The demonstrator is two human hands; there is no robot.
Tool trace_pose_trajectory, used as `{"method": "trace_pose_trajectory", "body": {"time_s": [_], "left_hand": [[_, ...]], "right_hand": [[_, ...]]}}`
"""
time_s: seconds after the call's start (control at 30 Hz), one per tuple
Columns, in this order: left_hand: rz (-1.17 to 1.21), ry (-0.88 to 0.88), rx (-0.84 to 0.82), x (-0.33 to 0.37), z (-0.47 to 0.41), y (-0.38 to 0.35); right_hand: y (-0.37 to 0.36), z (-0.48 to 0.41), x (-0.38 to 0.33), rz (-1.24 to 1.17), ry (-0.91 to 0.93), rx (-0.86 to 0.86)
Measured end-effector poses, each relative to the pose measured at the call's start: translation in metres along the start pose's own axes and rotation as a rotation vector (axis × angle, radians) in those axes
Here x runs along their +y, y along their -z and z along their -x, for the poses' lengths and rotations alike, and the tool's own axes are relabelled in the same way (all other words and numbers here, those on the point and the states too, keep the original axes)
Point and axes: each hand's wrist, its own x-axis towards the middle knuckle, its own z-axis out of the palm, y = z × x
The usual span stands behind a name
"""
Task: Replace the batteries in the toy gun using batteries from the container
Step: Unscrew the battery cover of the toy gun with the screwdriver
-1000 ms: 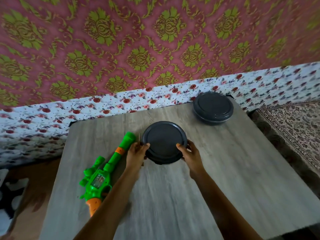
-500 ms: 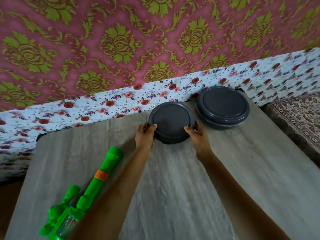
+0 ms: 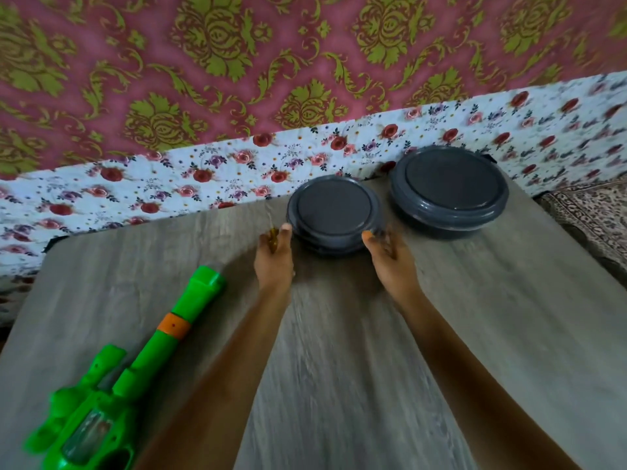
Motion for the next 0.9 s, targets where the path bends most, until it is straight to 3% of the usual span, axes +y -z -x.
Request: {"method": "trace_pose_trajectory", "body": {"time_s": [0.1, 0.23, 0.43, 0.9], "left_hand": [[0.043, -0.022, 0.08, -0.017, 0.018, 0.012], [0.037, -0.128, 0.02, -0.044, 0.051, 0.03], [-0.268, -0.277, -0.308, -0.039, 0.082, 0.047], [-0.261, -0.449, -0.213, -0.099, 0.242, 0.127]], "right_hand": [[0.006, 0.027, 0.006, 0.243, 0.031, -0.053], [0.015, 0.072, 0.032, 0.54, 0.24, -0.145], [0.027, 0.099, 0.054, 0.922, 0.556, -0.247], [0.074, 0.22, 0.09, 1.024, 0.649, -0.276]]}}
